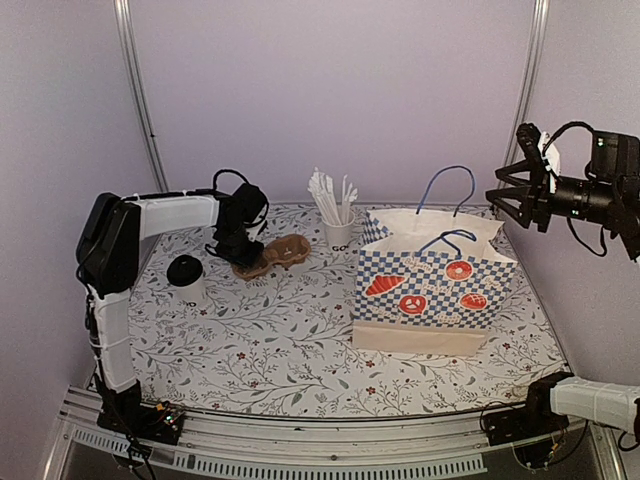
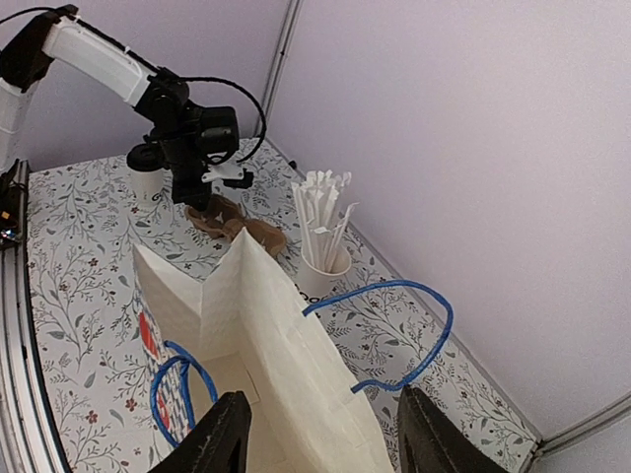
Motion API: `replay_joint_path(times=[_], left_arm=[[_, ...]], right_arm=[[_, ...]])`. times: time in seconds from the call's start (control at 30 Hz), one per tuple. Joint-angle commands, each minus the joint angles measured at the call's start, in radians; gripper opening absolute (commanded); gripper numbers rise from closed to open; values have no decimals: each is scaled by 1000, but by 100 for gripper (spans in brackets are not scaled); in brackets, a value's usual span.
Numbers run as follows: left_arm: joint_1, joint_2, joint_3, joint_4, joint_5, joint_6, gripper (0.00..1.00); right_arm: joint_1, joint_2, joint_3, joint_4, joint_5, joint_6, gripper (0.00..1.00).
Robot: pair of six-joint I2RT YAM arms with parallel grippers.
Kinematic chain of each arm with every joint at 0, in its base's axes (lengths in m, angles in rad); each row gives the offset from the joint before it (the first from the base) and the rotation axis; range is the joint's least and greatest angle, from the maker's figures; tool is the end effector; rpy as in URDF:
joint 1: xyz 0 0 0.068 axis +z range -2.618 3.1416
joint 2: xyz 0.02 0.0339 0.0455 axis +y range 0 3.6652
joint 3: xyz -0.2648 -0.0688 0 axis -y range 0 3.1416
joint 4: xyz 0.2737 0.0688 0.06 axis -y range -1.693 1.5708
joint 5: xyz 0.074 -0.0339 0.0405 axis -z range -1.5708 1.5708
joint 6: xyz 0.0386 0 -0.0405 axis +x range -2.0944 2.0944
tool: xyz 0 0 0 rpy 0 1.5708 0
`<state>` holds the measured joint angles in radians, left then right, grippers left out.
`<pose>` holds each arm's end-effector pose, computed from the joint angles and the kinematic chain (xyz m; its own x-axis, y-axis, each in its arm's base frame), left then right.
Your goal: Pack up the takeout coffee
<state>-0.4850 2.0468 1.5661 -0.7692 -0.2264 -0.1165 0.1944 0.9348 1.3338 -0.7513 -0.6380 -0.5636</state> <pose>0.3995 -0.2007 0.1696 -0.8794 0.3354 -0.3380 0.2914 0.9405 0.1749 0.1821 0.0593 0.4519 0.0897 -0.4197 -0.9032 -0.7757 0.5394 -0.3277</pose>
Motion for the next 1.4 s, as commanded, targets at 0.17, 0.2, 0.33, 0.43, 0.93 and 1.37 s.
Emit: replay_joint_path(times=[0.17, 0.2, 0.33, 0.43, 0.93, 1.37], left_arm=[[-32, 13, -17, -27, 44, 71, 5], [-43, 11, -26, -29, 39, 78, 5], [-88, 22, -34, -86, 29, 83, 5], [-118, 4, -64, -104, 58, 68, 4], [-257, -284, -316, -131, 115, -112, 3], [-123, -289, -140, -16, 249, 74, 58]], right_arm=[[-19, -20, -143, 181, 167, 110, 55], [-20, -23, -151, 183, 168, 110, 55], [-23, -31, -163, 187, 169, 107, 56], [-25, -32, -164, 187, 166, 108, 56], [-27, -18, -198, 196, 125, 99, 56], [-34, 1, -206, 207, 100, 94, 57]])
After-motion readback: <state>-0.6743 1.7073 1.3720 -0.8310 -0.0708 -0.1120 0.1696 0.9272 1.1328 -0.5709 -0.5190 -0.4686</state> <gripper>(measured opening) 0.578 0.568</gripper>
